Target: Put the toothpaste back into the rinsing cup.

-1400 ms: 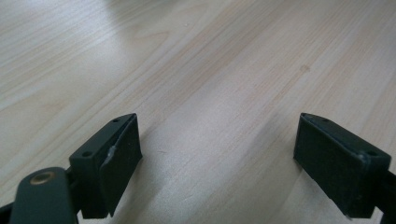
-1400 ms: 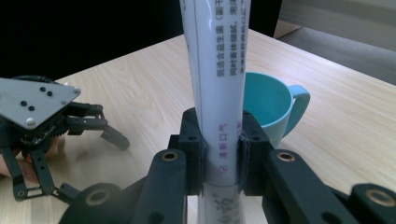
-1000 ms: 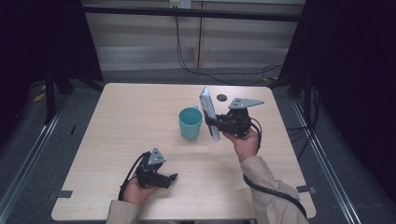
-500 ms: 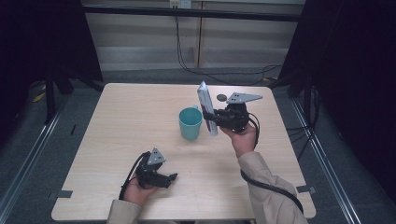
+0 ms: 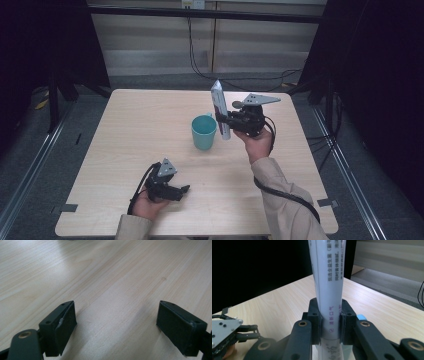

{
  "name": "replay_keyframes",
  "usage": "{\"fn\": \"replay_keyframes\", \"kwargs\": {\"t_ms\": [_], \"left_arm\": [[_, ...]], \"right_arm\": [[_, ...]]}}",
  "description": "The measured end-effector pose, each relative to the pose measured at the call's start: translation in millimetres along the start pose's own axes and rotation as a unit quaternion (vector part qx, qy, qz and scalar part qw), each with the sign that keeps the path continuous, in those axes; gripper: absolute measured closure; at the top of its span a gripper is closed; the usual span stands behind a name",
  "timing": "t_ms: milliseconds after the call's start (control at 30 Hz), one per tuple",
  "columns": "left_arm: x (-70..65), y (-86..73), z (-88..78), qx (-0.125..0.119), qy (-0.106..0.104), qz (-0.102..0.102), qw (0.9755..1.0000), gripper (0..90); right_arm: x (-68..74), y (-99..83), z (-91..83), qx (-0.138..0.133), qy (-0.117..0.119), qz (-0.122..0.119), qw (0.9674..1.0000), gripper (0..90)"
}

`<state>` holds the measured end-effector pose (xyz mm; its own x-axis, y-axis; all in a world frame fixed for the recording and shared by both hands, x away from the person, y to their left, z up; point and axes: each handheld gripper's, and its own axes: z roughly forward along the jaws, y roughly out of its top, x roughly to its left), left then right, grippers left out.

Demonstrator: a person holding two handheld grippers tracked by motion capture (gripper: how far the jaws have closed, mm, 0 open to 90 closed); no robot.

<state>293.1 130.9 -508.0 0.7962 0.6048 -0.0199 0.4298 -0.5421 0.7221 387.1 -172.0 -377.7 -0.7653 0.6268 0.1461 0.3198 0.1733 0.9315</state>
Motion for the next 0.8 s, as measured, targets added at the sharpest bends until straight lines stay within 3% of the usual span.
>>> {"fn": "replay_keyframes", "kwargs": {"t_ms": [800], "left_arm": [[-0.5,-0.2,0.3,-0.004,0.000,-0.005,1.0000,16.1]], "right_arm": [[-2.9,10.0,27.7,-0.012,0.007,0.003,0.9999,75.2]]}}
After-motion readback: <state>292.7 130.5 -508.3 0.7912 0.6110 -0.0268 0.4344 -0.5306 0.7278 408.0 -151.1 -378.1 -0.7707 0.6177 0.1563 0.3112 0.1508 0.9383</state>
